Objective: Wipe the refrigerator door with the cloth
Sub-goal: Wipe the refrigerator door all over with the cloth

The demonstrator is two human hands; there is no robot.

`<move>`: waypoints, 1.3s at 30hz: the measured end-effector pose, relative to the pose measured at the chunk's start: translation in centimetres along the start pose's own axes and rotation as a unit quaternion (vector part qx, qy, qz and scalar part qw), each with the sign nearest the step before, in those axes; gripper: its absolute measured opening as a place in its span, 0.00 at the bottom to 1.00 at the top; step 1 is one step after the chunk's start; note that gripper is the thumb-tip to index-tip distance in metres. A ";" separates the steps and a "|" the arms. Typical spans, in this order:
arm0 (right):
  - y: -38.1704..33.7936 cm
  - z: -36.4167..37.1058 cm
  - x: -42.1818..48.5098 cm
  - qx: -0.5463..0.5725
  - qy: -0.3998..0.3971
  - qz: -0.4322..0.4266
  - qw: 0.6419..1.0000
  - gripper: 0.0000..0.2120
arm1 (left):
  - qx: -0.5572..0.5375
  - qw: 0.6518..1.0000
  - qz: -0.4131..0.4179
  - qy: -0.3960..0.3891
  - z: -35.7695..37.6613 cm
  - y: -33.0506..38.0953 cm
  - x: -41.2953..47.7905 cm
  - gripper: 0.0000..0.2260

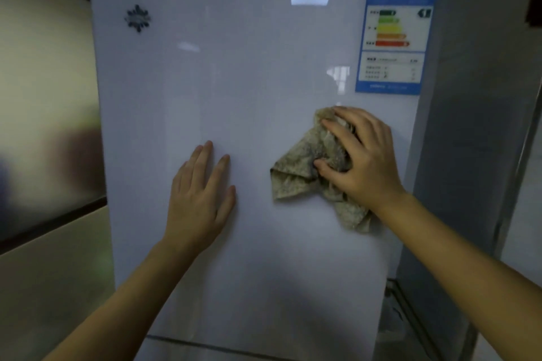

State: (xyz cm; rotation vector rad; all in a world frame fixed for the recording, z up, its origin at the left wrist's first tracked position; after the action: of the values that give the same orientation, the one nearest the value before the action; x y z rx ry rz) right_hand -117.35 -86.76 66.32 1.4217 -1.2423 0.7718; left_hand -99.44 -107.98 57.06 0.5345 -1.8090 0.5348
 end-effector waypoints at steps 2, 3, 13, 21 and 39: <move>-0.4 0.6 1.2 0.002 0.004 0.007 1.000 0.30 | 0.003 1.000 -0.009 0.004 0.0 -0.8 1.1 0.24; -0.8 1.2 1.3 0.002 -0.005 -0.004 1.000 0.30 | 0.003 1.000 -0.012 0.004 0.0 -1.2 1.5 0.24; -2.6 3.1 4.1 -0.006 0.004 -0.006 1.000 0.27 | 0.007 0.999 -0.029 0.020 0.5 -5.2 2.2 0.26; -8.4 9.7 6.8 0.020 -0.068 -0.092 0.993 0.28 | 0.008 0.998 -0.030 0.055 0.4 -9.2 3.6 0.26; -14.9 16.5 15.1 0.007 -0.077 -0.091 0.993 0.27 | 0.000 0.997 -0.001 0.082 1.1 -18.4 3.4 0.23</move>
State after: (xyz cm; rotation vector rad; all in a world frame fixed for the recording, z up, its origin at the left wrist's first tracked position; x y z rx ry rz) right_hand -101.95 -108.06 71.97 1.6060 -1.2041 0.5555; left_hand -90.19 -123.60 61.76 0.4780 -1.6515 0.5607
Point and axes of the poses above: each hand's wrist, its own x-axis towards the middle knuckle, its own z-axis out of the palm, y = z × x, the point moved 7 cm from there along x, towards the middle knuckle, and after that the axes turned 11 degrees about x, right-handed, at the moved point
